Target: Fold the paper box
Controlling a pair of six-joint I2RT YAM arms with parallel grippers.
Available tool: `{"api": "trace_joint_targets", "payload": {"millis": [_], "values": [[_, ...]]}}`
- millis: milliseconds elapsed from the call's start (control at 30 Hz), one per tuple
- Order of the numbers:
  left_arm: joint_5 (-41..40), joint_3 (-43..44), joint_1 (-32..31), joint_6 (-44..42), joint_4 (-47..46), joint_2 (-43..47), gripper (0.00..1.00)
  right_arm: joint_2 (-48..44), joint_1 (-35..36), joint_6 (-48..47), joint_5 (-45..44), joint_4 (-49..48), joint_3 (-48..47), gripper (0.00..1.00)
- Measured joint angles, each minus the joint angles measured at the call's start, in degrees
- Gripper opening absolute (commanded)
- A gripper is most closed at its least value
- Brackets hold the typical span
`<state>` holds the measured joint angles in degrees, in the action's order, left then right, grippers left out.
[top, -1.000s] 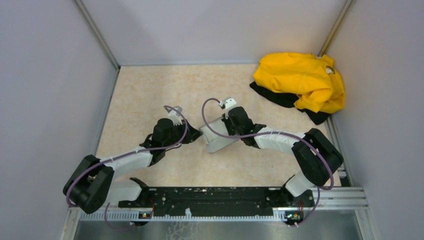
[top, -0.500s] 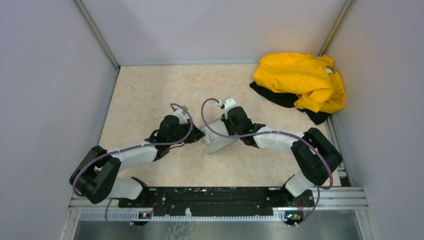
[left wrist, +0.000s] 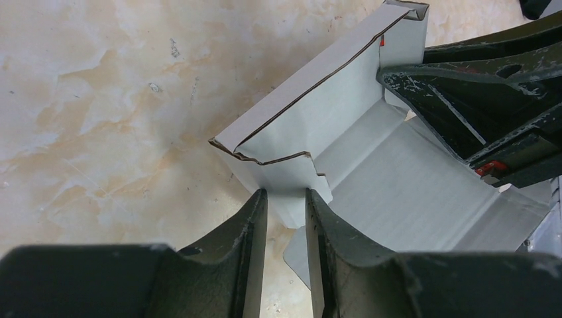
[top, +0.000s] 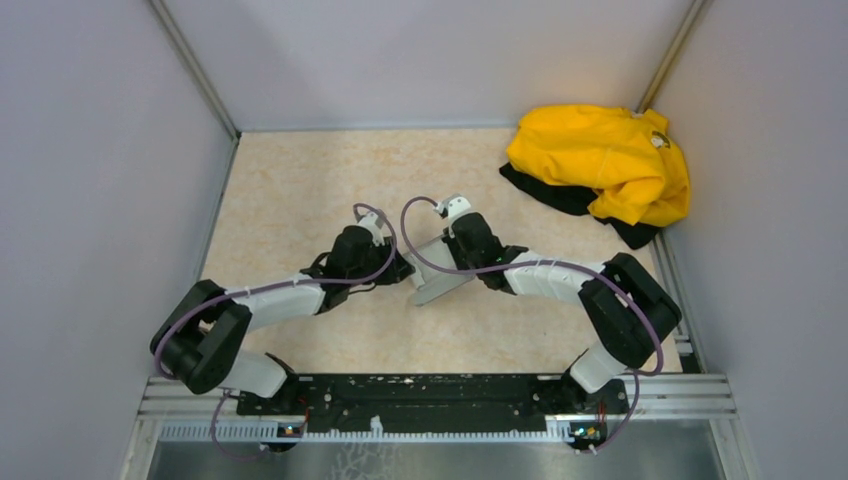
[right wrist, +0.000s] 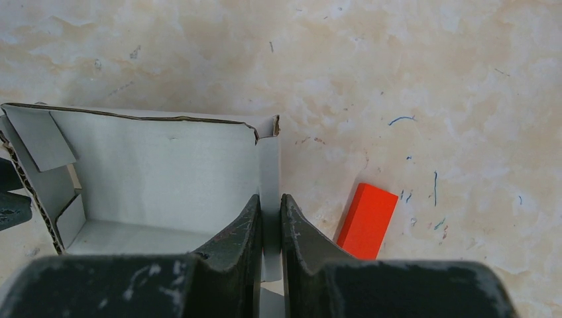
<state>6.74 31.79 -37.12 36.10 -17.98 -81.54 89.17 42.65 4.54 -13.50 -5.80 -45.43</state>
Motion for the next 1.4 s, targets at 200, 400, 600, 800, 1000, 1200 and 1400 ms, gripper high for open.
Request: {"api": "trace_joint_targets", "payload": {"millis": [200, 400, 600, 800, 1000, 1200, 1400], "values": [[-2.3, 1.6, -1.2, -0.2, 1.8, -0.9, 0.36, 0.6, 0.2, 0.2, -0.9, 0.0, -0.1, 0.09], [-4.3, 3.2, -2.1, -0.4, 3.9, -1.8, 0.37, 0.6, 0.4, 0.3, -1.4, 0.0, -0.1, 0.09], [-5.7, 4.2, -3.3, -0.9, 7.0, -2.5, 0.38, 0.6, 0.7, 0.6, -1.7, 0.0, -0.1, 0.10], [-7.5, 5.0, -4.6, -1.0, 9.5, -2.7, 0.38, 0.6, 1.2, 0.6, -1.9, 0.0, -0.1, 0.10], [-8.8, 5.1, -5.2, -1.0, 9.9, -2.7, 0.40, 0.6, 1.8, 0.6, -2.6, -0.1, -0.1, 0.10], [-10.3, 5.9, -5.7, -0.9, 11.8, -2.7, 0.42, 0.6, 2.5, 0.6, -3.3, -0.2, -0.1, 0.10], [-12.3, 6.3, -6.2, -0.7, 13.4, -2.7, 0.41, 0.6, 3.2, 0.6, -3.7, -0.4, -0.1, 0.10]]}}
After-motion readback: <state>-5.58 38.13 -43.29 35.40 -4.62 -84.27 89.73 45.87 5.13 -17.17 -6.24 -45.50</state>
